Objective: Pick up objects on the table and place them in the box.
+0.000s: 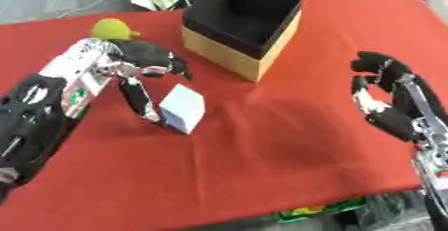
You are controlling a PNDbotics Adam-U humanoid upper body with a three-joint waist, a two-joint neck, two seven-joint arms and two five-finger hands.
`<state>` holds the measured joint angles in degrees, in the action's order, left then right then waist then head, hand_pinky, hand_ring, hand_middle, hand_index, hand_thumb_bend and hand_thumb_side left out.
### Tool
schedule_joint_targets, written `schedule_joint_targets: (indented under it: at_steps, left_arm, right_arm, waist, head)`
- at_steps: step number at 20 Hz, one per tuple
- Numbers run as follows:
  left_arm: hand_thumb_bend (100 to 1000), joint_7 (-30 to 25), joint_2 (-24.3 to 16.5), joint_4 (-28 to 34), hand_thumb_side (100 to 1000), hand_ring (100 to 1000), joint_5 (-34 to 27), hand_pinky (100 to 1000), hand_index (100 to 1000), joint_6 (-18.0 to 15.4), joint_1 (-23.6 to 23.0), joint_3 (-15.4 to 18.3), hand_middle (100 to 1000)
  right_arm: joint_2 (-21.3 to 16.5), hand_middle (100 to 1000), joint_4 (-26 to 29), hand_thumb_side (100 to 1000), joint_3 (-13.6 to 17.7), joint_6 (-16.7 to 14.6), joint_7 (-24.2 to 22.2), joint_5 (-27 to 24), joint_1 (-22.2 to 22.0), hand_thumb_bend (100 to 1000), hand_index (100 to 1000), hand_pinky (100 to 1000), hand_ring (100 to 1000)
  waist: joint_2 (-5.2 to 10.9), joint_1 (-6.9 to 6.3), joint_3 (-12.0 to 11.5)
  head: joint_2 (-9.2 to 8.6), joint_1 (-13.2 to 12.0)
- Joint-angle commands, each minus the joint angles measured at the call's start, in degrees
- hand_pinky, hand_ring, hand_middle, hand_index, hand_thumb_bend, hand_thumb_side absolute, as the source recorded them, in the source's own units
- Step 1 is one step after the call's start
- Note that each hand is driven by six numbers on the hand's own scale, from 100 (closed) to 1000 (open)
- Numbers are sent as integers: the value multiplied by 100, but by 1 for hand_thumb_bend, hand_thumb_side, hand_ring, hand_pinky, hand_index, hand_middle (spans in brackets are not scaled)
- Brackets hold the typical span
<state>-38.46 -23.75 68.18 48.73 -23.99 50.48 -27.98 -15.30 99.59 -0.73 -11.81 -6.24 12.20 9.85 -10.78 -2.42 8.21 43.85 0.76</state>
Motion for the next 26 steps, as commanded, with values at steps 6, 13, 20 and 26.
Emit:
schedule_joint_targets:
  at_steps: [6,13,20,26]
  left_arm:
    - [381,304,-64,16,251,649,-492,717,677,69,141,262,554]
    - [360,671,-282,533,211,633,-1030,707,661,674,402,769,537]
    - [397,1607,4,1,191,654,-483,704,696,1354,968,1289,570]
    - [407,2716,475,-1021,189,677,434,707,737,1740,1332,1586,613]
  right_arm:
    - [-39,732,114,411,14,-17,-32,-29,54,100,859,723,804]
    - [-52,731,93,422,-11,-17,-54,-33,38,100,858,723,803]
    - [-70,730,83,433,-116,-37,-144,-68,102,100,858,723,801]
    - [-77,730,85,440,-254,-65,-280,-126,216,100,858,723,802]
  waist:
    - [73,27,30]
    - [76,-5,53]
    - [6,-58,242]
    - [-99,-94,544]
  head:
    - [26,-17]
    - [26,-5]
    - [26,-88]
    - [26,-216]
